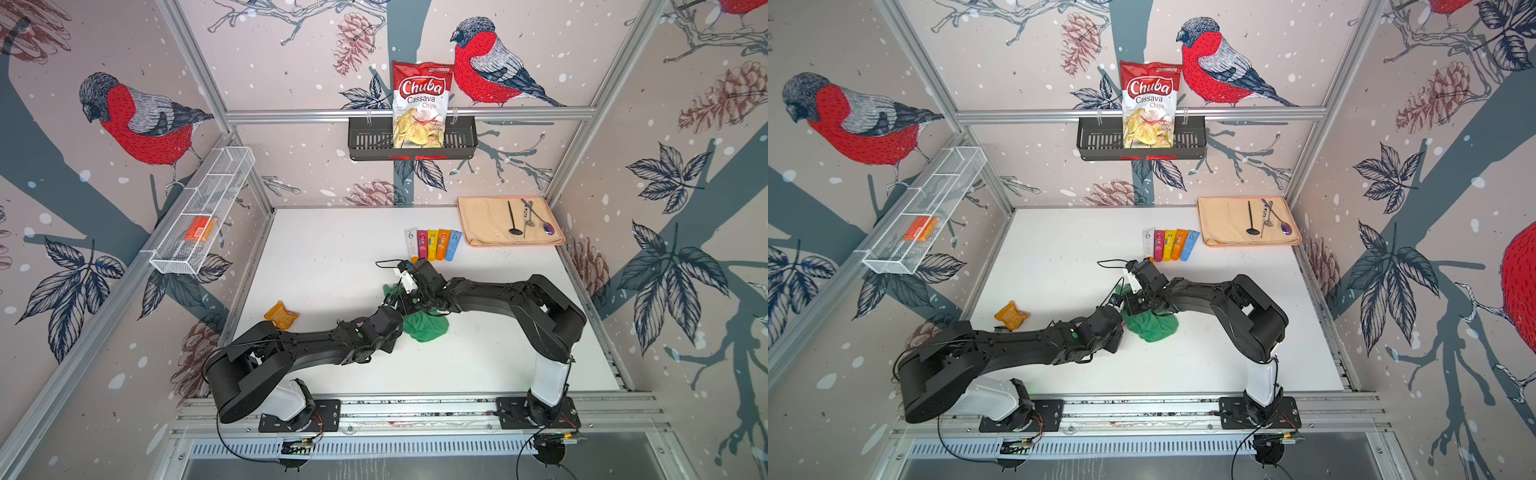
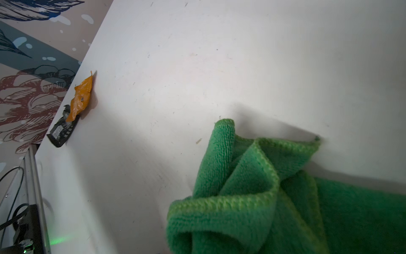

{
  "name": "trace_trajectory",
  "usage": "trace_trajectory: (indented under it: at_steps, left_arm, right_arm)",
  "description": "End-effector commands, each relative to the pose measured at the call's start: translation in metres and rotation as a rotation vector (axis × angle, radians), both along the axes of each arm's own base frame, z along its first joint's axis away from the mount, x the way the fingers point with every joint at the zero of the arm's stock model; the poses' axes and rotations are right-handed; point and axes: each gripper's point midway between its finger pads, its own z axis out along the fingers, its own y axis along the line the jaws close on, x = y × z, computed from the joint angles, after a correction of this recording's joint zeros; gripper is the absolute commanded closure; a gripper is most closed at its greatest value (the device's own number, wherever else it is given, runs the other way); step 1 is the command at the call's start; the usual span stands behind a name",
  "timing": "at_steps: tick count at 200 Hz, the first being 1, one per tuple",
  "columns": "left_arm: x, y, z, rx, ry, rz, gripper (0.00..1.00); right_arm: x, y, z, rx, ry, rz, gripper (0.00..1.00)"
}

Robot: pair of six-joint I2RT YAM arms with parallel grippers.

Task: Wipe the surface of the toothpaste tube
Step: Wipe the dirt from the toothpaste tube.

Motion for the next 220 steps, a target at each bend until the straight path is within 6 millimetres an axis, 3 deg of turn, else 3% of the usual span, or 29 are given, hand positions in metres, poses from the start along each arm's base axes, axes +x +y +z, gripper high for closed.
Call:
trace_trajectory:
  at_steps: [1, 19, 35, 91, 112, 139, 160, 187, 220]
  left_arm:
    - [0.0, -0.007, 0.005, -0.012, -0.018, -0.045, 0.89]
    - [0.0, -0.006, 0.004, -0.013, -0.016, -0.045, 0.89]
    - [0.0, -0.006, 0.004, -0.013, -0.016, -0.046, 0.89]
    - [0.0, -0.007, 0.004, -0.014, -0.016, -0.046, 0.89]
    - [0.0, -0.006, 0.004, -0.014, -0.018, -0.045, 0.89]
    - [0.0, -0.006, 0.004, -0.012, -0.018, -0.042, 0.89]
    - [0.001, -0.006, 0.005, -0.013, -0.021, -0.04, 0.89]
    - [0.001, -0.004, 0.006, -0.014, -0.024, -0.031, 0.89]
    - [0.001, -0.004, 0.006, -0.011, -0.023, -0.028, 0.89]
  right_arm:
    - [0.027, -0.079, -0.04, -0.367, -0.072, -0.218, 0.87]
    - [0.034, -0.085, -0.032, -0.365, -0.096, -0.247, 0.87]
    - [0.029, -0.071, -0.02, -0.283, -0.094, -0.212, 0.87]
    - [-0.038, 0.007, 0.034, 0.103, 0.006, 0.066, 0.87]
    - [-0.053, 0.017, 0.04, 0.172, 0.042, 0.125, 0.87]
    - [-0.052, 0.016, 0.031, 0.163, 0.056, 0.12, 0.87]
    - [-0.041, 0.001, 0.011, 0.063, 0.041, 0.064, 0.87]
    - [-0.004, -0.06, -0.022, -0.119, 0.012, -0.13, 0.87]
    - [0.029, -0.127, -0.021, -0.237, -0.054, -0.325, 0.88]
